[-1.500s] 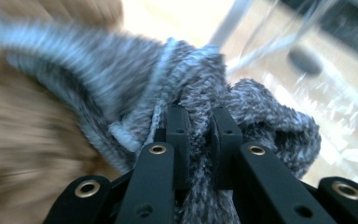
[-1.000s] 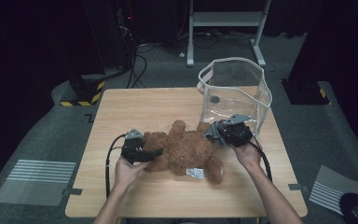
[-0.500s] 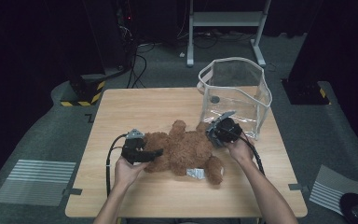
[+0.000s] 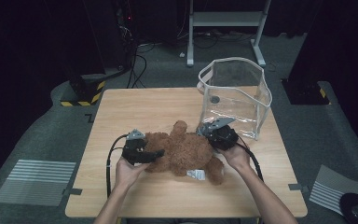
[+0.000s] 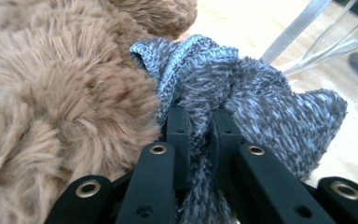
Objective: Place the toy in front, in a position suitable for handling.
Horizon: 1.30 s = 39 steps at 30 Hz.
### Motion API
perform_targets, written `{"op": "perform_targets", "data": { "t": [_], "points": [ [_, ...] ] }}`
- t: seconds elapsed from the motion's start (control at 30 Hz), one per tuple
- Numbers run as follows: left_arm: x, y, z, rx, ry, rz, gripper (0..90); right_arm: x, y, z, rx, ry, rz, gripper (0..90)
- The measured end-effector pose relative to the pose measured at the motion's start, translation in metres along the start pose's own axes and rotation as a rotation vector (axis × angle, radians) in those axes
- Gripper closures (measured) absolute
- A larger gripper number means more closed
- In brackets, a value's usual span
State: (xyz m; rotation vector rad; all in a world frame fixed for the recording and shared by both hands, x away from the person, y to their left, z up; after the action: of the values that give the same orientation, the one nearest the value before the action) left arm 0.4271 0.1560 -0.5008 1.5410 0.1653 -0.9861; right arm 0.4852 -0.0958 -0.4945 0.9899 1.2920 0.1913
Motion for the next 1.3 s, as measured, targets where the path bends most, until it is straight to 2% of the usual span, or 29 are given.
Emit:
{"op": "perform_targets", "data": {
  "t": [0.07, 0.17, 0.23, 0.37, 0.47, 0.6, 0.67, 0.7, 0.77, 0.83, 0.9, 0.93, 0.97, 1.03, 1.17, 1.23, 1.3],
  "points": [
    [-0.002, -0.002, 0.004, 0.006, -0.013, -0.01, 31.8, -0.005, -0.004, -0.003, 0.009, 0.025, 0.003, 81.2],
    [-0.005, -0.003, 0.009, 0.017, -0.031, -0.017, 30.8, -0.012, -0.01, -0.009, -0.015, 0.03, -0.023, 81.2],
    [-0.005, 0.001, 0.007, 0.006, -0.019, 0.0, 28.0, -0.017, -0.012, -0.009, -0.015, 0.036, -0.027, 81.1],
    [-0.002, 0.009, 0.001, -0.029, -0.003, 0.02, 21.3, -0.028, -0.003, 0.004, 0.015, -0.004, 0.036, 81.0],
    [0.002, 0.013, 0.001, -0.025, 0.004, 0.017, 19.7, -0.032, 0.018, 0.003, -0.006, 0.002, 0.077, 81.0],
    [0.008, 0.016, 0.0, -0.025, 0.028, 0.013, 18.5, -0.02, 0.041, -0.007, -0.054, 0.057, 0.077, 81.0],
    [0.01, 0.016, 0.0, -0.029, 0.027, 0.011, 18.5, -0.007, 0.043, -0.011, -0.061, 0.093, 0.028, 81.0],
    [0.01, 0.015, -0.001, -0.027, 0.028, 0.008, 18.6, -0.003, 0.041, -0.011, -0.062, 0.096, 0.004, 81.0],
    [0.009, 0.015, -0.001, -0.023, 0.029, 0.005, 18.8, 0.003, 0.033, -0.001, -0.059, 0.065, -0.049, 81.0],
    [0.01, 0.015, -0.001, -0.024, 0.028, 0.007, 18.8, 0.002, 0.021, 0.01, -0.02, 0.037, -0.074, 81.1],
    [0.011, 0.015, 0.0, -0.023, 0.027, 0.01, 18.9, -0.002, 0.015, 0.017, 0.01, 0.022, -0.073, 81.0],
    [0.012, 0.016, 0.0, -0.022, 0.028, 0.011, 19.0, -0.005, 0.017, 0.019, 0.013, 0.02, -0.054, 81.0],
    [0.014, 0.016, 0.0, -0.022, 0.027, 0.012, 18.8, -0.006, 0.019, 0.017, 0.008, 0.018, -0.041, 81.0],
    [0.015, 0.017, 0.0, -0.026, 0.027, 0.014, 18.0, -0.007, 0.03, 0.011, -0.032, 0.031, -0.015, 81.0],
    [0.015, 0.016, 0.0, -0.02, 0.028, 0.011, 17.2, 0.006, 0.053, -0.001, -0.074, 0.076, 0.006, 81.0],
    [0.015, 0.016, 0.0, -0.015, 0.029, 0.01, 17.0, 0.019, 0.06, -0.006, -0.093, 0.105, -0.012, 81.0],
    [0.015, 0.016, 0.0, -0.011, 0.027, 0.009, 16.9, 0.03, 0.059, -0.008, -0.091, 0.124, -0.051, 81.0]
  ]
}}
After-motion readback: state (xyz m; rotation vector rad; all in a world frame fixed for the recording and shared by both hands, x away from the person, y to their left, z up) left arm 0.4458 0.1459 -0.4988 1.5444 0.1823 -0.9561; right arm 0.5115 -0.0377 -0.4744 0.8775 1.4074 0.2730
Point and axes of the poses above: each handheld gripper's, and its own axes: x roughly forward along the jaws, y roughly out of its top, z roughly to its right, the point moved 7 cm from there along x, roughly forward along the jaws, and after that the axes turned 12 degrees about y, right-handed, at the moved point
